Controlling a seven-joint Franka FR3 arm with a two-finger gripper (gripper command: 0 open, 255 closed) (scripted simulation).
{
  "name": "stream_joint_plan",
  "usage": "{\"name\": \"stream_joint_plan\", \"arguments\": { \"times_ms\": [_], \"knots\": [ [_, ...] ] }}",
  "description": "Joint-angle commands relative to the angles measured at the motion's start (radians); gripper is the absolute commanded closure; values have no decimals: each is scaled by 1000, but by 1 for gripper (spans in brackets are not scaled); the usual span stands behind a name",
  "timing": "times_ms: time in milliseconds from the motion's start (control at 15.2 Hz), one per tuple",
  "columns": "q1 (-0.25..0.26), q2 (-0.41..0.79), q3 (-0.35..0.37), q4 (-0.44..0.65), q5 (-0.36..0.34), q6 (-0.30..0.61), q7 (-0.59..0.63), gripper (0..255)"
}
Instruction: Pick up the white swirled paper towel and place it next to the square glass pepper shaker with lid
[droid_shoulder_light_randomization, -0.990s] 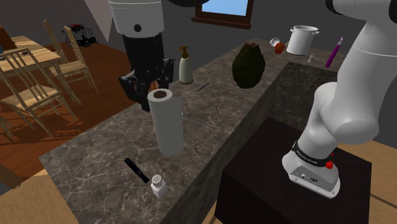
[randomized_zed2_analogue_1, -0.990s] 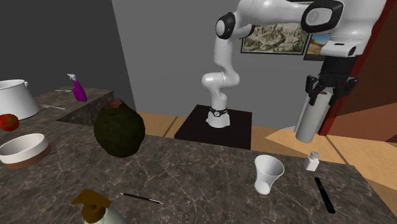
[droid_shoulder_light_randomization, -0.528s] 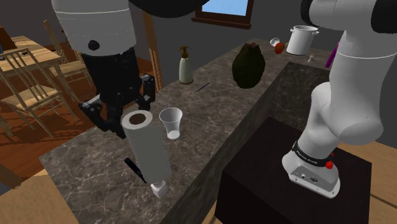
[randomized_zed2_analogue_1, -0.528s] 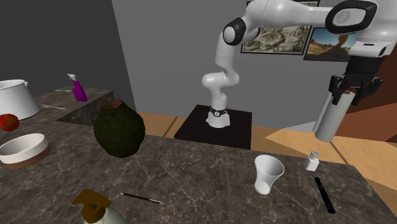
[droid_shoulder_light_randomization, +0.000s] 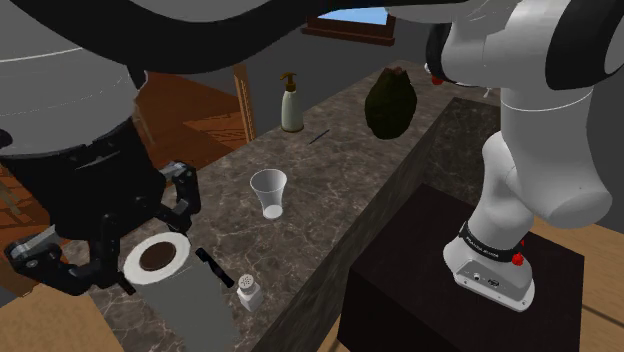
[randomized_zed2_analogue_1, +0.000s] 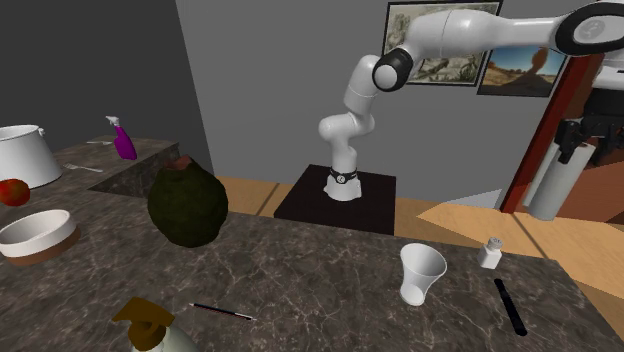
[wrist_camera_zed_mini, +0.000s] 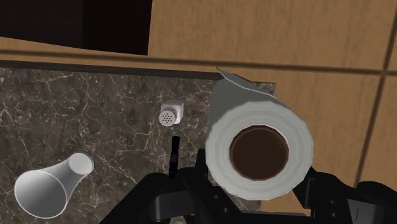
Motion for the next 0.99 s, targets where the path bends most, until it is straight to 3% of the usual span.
{"name": "stream_joint_plan", "arguments": {
  "times_ms": [0, 924],
  "knots": [
    [6, 8, 0, -6, -4, 13, 8, 255],
    [-35, -22, -2, -244, 6, 219, 16, 255]
  ]
}}
